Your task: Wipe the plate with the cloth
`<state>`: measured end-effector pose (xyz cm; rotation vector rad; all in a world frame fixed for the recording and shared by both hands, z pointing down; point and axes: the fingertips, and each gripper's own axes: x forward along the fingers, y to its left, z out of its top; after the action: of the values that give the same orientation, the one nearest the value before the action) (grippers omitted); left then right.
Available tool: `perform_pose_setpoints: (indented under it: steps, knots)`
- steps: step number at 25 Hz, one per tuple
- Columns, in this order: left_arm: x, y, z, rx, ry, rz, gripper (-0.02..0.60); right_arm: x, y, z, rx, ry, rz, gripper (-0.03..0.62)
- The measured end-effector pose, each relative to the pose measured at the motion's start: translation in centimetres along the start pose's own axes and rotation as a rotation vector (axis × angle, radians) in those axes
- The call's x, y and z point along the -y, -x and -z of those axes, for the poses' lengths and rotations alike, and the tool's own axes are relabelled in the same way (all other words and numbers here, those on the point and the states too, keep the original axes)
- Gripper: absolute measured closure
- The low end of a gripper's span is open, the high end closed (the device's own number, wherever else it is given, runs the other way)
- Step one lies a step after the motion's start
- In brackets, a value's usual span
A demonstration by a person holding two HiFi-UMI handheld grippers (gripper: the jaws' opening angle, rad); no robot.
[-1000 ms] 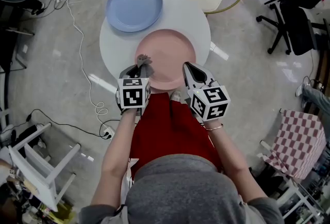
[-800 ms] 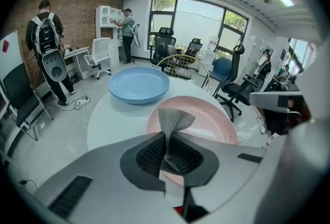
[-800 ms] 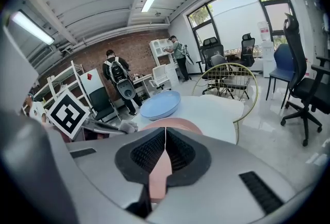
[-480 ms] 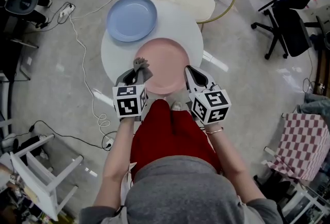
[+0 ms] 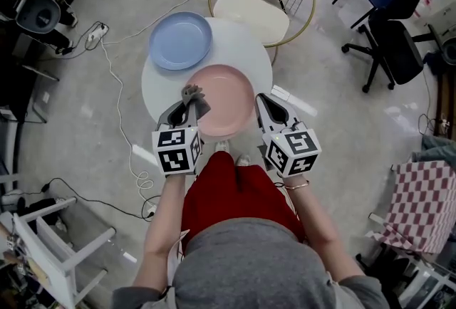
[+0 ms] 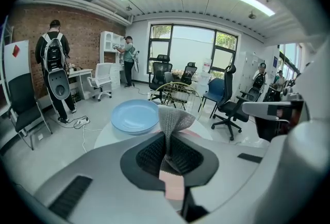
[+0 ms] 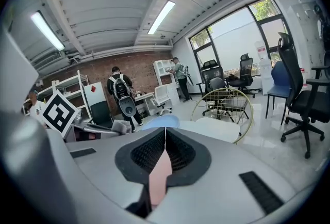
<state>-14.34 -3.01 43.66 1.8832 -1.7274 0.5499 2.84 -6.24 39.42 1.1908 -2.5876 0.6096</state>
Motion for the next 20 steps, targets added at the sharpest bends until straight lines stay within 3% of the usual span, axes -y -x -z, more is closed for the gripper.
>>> perform_pose_setpoints:
  steps: [20]
  knots:
    - [4.0, 6.5, -3.2, 0.185, -0.007, 0.000, 0.548, -1.1, 6.2, -4.1, 0.151, 0.064, -0.029, 0.565]
